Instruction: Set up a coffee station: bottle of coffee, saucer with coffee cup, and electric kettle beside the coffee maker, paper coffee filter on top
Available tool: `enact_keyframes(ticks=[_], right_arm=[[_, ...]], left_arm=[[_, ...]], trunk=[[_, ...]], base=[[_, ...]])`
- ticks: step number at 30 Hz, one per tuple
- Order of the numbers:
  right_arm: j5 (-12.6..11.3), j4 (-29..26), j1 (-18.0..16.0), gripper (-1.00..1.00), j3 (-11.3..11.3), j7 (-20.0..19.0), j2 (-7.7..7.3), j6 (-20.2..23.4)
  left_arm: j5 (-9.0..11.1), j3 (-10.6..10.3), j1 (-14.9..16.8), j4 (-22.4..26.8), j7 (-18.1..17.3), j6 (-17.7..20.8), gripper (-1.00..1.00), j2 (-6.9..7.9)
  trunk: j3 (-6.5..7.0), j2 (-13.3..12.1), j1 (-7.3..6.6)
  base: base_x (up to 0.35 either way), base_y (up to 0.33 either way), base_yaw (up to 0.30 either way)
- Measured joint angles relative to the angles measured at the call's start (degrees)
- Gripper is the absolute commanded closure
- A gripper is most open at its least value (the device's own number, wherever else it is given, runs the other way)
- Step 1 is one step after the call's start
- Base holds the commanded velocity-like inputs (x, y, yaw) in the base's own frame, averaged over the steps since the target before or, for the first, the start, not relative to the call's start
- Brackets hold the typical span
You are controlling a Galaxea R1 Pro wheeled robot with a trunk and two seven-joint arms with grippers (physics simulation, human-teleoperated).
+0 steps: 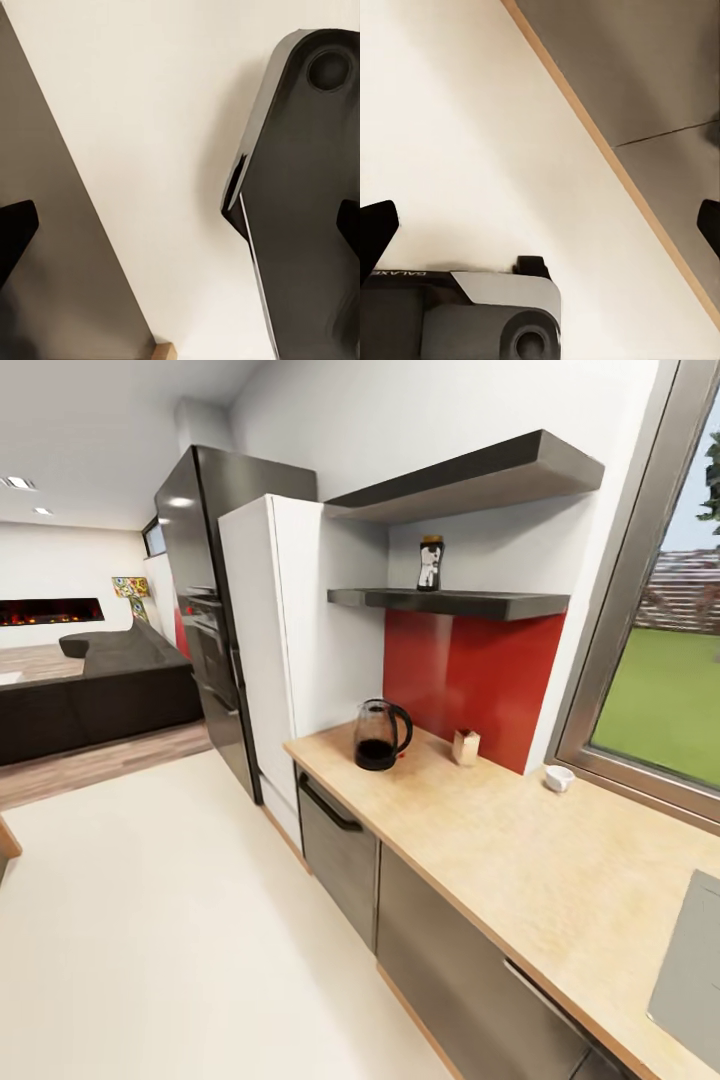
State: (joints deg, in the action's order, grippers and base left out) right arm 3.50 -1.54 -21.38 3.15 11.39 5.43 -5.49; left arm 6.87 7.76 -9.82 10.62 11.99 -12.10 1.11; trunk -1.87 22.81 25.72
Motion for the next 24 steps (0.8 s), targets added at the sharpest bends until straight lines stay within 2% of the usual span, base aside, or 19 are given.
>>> enact_keyframes(ticks=[8,13,17,21,24], right_arm=[[0.0,0.0,0.7,-1.00,0.0,-0.1,0.05,0.1],[0.1,0.1,5.4,-1.00,0.0,-0.1,-0.01,0.2],[0.1,0.1,9.0,-1.00,0.0,-0.1,-1.64,0.3],[0.0,0.0,12.3,-1.00,0.0,-0.5,-2.31,0.1],[-0.2,-0.1,12.7,-1.00,0.0,-0.5,-2.30,0.1]], left_arm=[[0.0,0.0,0.0,-0.1,0.0,0.0,-1.00,-0.04],[0.0,0.0,0.0,0.0,0.0,0.0,-1.00,-0.03],[0.0,0.0,0.1,0.8,-0.1,0.0,-1.00,-0.14],[-0.1,-0.1,0.1,1.2,-0.1,0.0,-1.00,-0.06],[-0.2,-0.1,0.1,1.2,-0.1,0.0,-1.00,-0.05]], trunk=[[0.00,0.0,0.00],[0.00,0.0,0.00],[0.00,0.0,0.00],[-0.01,0.0,0.00],[0.00,0.0,0.00]], base=[[0.292,0.223,0.000],[0.292,0.223,0.000],[0.291,0.223,0.000],[0.292,0.223,0.000],[0.293,0.210,0.000]])
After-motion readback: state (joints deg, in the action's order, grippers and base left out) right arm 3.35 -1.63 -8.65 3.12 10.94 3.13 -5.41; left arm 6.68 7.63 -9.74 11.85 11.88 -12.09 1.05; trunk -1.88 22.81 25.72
